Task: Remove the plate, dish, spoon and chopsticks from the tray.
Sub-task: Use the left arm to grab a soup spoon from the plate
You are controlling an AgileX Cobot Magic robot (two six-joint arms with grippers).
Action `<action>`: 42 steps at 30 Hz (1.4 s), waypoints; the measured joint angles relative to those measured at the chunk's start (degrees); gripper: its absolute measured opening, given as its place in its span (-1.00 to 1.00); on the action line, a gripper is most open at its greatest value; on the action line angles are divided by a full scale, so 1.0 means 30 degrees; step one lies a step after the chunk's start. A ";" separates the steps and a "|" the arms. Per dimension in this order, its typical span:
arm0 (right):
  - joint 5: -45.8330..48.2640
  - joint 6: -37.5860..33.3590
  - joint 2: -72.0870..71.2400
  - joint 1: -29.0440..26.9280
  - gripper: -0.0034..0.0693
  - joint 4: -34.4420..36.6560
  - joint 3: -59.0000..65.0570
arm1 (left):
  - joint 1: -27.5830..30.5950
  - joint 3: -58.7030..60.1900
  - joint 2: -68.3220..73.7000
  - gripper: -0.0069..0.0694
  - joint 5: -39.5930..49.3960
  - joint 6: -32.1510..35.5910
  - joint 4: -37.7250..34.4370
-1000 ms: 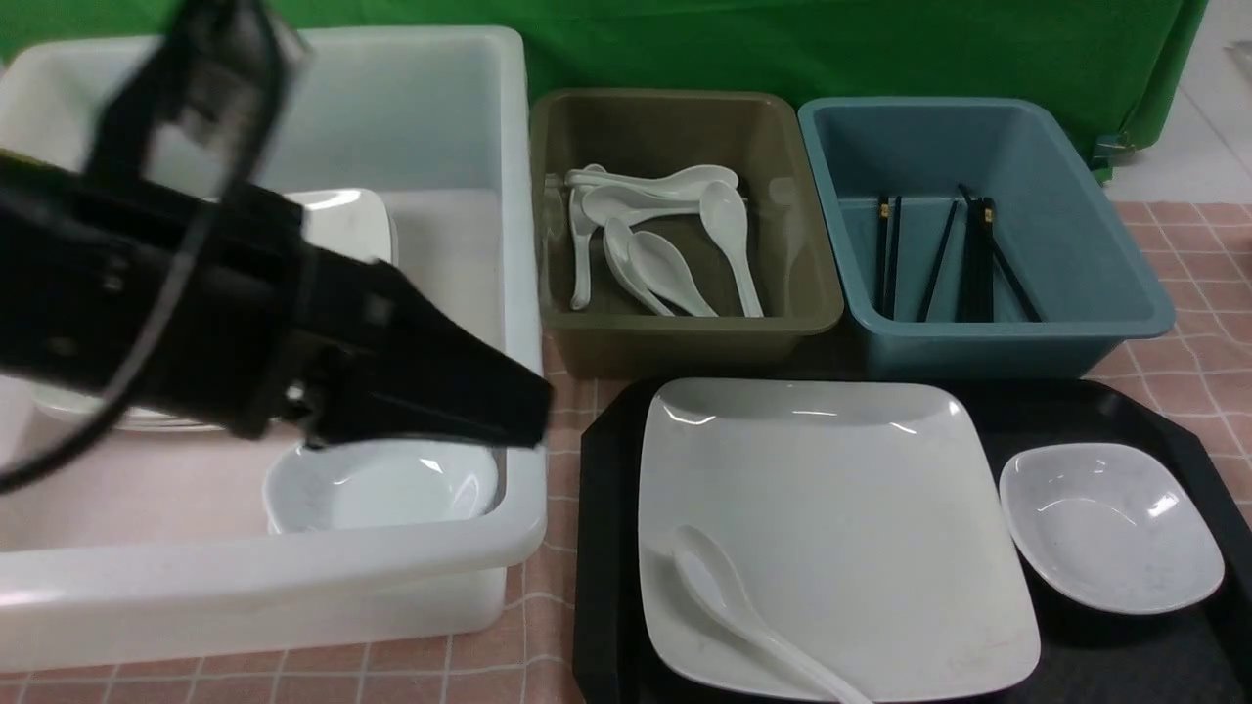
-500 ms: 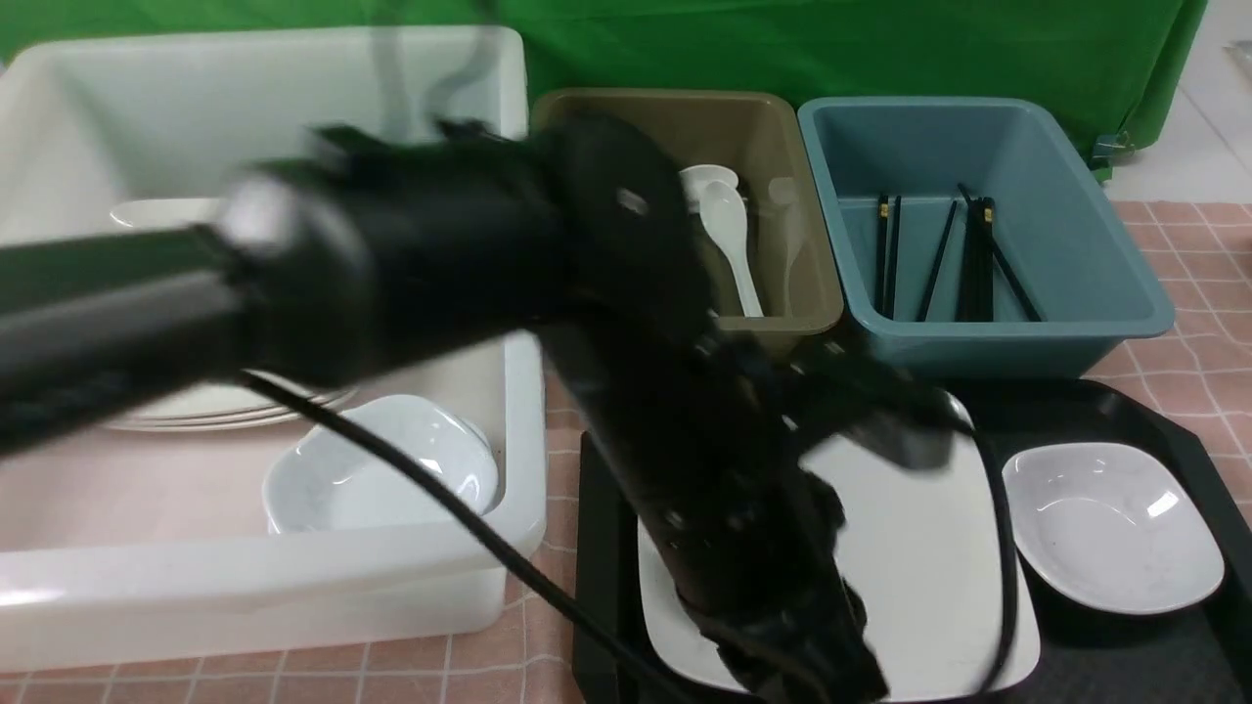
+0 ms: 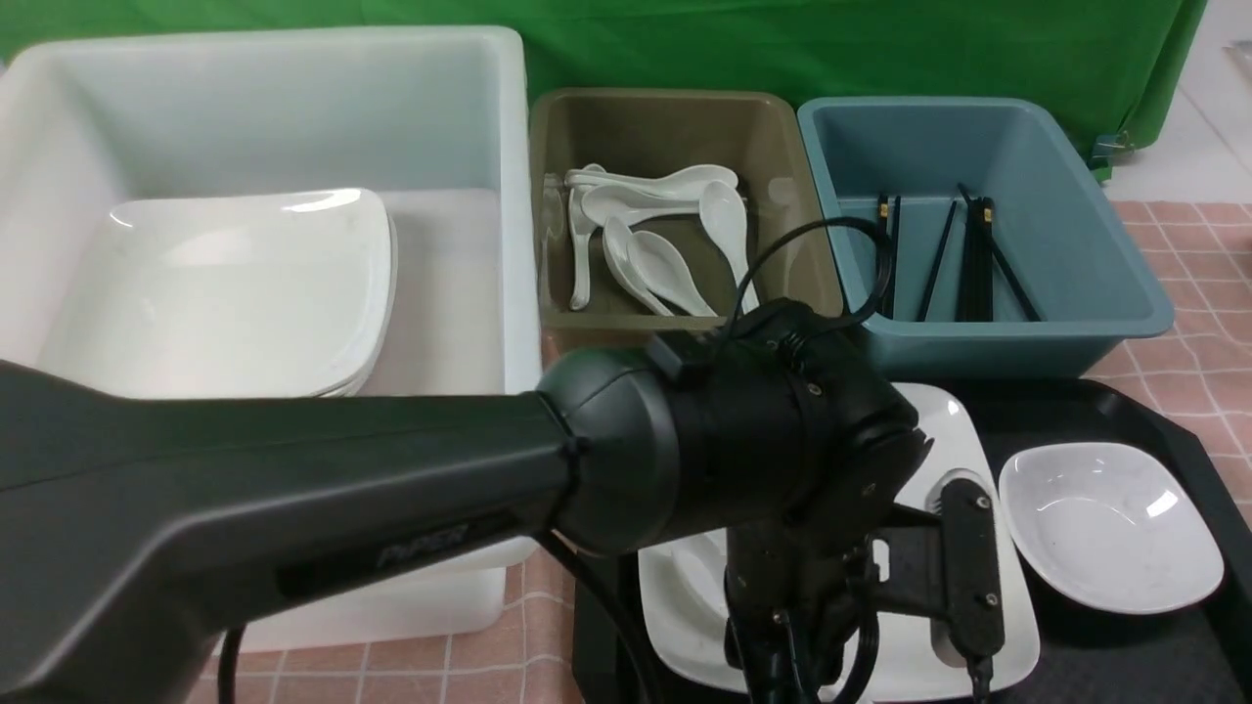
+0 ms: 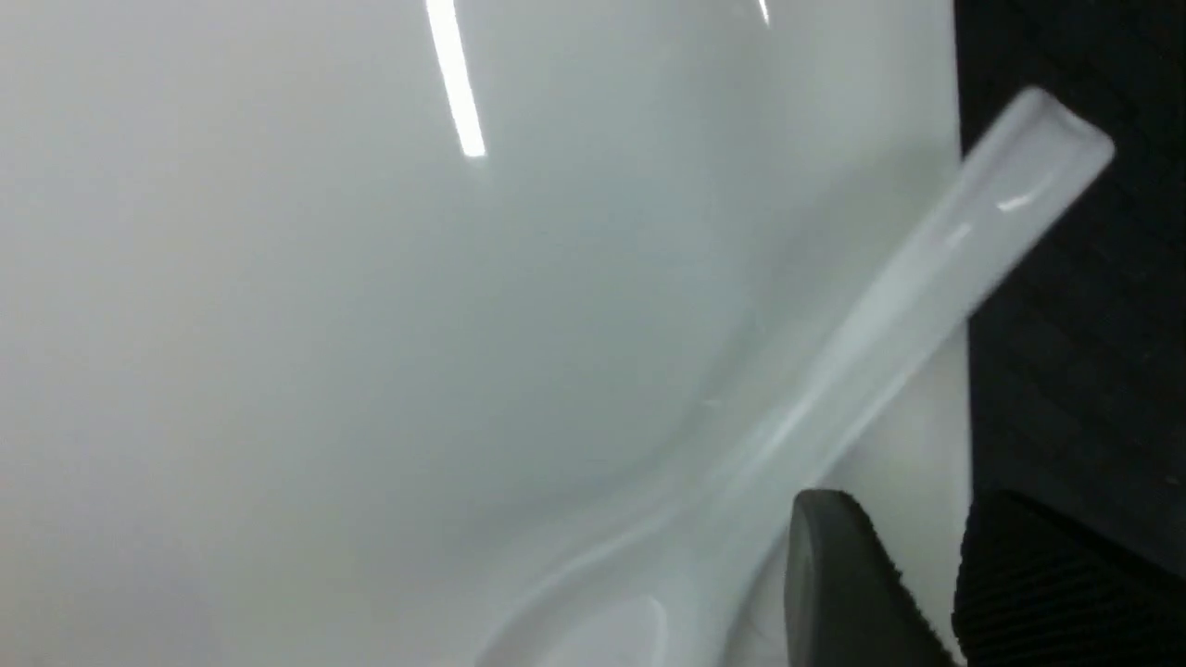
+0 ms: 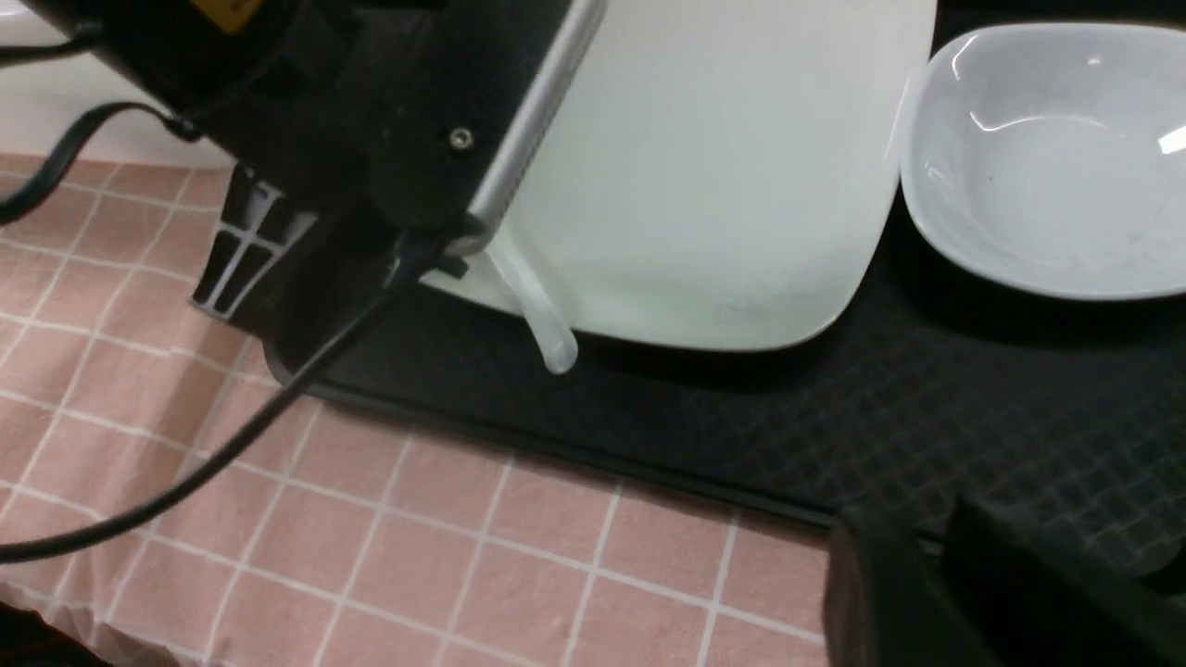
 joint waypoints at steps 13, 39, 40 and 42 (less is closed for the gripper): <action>0.0121 0.0000 0.0000 0.0000 -0.42 -0.0036 0.0000 | -0.0043 0.0000 0.0018 0.03 -0.0238 0.4956 0.0820; 0.0127 0.0000 0.0000 0.0000 -0.36 -0.0069 0.0000 | 0.0073 -0.1260 0.1129 -0.72 -0.0025 -0.2357 0.1815; 0.0127 0.0000 0.0000 0.0000 -0.36 -0.0069 0.0000 | 0.0073 -0.1730 0.0887 -0.72 0.0056 -0.3779 0.2365; 0.0127 0.0000 0.0000 0.0000 -0.36 -0.0069 0.0000 | 0.0073 -0.2528 0.0388 -0.72 0.0047 -0.6565 0.3990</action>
